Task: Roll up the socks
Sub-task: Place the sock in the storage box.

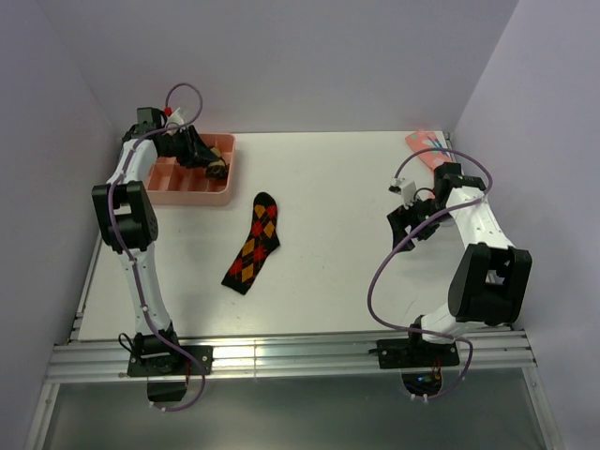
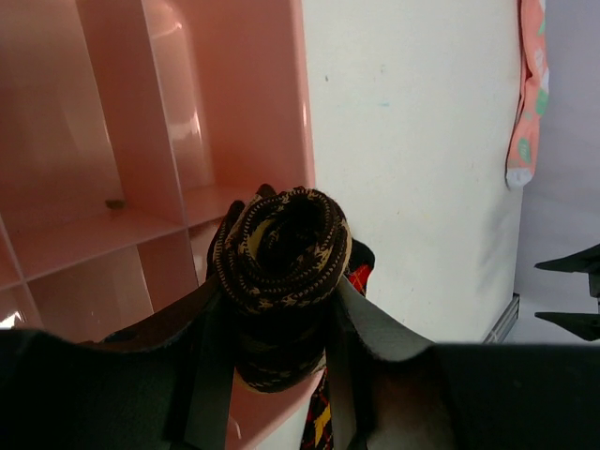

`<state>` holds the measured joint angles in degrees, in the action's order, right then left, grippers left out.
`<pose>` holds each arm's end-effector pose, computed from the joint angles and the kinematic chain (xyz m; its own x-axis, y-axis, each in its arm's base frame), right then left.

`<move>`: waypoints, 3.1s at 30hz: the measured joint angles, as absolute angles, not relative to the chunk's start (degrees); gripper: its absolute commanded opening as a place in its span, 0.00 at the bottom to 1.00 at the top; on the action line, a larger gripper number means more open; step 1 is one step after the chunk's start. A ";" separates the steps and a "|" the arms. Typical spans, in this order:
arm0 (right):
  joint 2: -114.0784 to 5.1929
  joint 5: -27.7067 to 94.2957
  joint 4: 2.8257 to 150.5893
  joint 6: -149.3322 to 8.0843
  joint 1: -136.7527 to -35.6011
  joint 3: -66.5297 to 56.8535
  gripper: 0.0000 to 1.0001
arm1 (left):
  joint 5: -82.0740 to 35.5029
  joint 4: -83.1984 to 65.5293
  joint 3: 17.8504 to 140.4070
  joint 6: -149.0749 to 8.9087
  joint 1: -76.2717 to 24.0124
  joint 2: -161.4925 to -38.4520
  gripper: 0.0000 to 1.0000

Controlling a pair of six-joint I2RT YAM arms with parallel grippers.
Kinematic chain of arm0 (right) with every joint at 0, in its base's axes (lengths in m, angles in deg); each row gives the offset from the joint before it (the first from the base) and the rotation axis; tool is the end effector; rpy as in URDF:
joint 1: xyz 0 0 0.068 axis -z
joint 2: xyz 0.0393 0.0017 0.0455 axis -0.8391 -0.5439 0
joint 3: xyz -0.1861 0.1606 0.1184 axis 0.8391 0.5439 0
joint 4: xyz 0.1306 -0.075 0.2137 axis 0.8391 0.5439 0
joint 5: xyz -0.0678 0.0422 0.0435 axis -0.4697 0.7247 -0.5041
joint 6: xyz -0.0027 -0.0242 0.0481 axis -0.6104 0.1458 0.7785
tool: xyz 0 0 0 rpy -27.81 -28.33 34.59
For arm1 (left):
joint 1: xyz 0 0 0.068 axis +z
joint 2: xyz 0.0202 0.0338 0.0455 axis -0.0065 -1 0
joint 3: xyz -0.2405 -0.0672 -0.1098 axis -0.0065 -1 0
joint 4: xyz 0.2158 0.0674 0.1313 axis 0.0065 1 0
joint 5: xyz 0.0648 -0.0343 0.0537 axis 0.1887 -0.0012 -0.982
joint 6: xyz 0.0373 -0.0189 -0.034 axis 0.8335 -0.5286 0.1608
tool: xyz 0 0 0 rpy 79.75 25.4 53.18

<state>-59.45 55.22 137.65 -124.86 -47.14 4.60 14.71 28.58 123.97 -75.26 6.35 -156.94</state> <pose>0.2674 -0.0290 0.2462 -0.7159 -0.5251 -0.4601 -0.6650 0.7136 0.2204 0.5124 0.0279 0.2253 -0.8472 -0.2892 -0.4457 0.1452 0.6809 -0.7179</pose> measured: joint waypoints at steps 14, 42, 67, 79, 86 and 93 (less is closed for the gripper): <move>-60.60 55.26 136.08 -124.86 -47.14 5.17 0.89 | 9.88 40.80 129.11 -70.45 4.95 -158.78 0.00; -60.71 55.26 135.66 -124.86 -47.14 5.24 0.89 | -15.56 50.79 137.61 -68.42 -3.86 -164.11 0.00; -60.71 55.17 134.59 -124.86 -47.14 7.51 0.89 | -32.24 40.51 127.14 -71.93 -10.18 -158.39 0.59; -60.71 55.22 134.39 -124.84 -47.14 7.49 0.89 | -33.24 38.76 127.01 -72.77 -11.07 -157.27 0.70; -60.71 55.22 134.39 -124.84 -47.14 7.49 0.89 | -33.55 32.54 120.12 -72.87 -11.14 -153.60 0.71; -60.71 55.22 134.39 -124.84 -47.14 7.49 0.89 | -35.23 29.93 117.11 -72.81 -11.47 -151.24 0.70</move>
<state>-60.71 55.22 134.39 -124.84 -47.14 7.49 -35.23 29.93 117.11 -72.81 -11.47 -151.24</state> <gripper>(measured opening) 0.890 0.669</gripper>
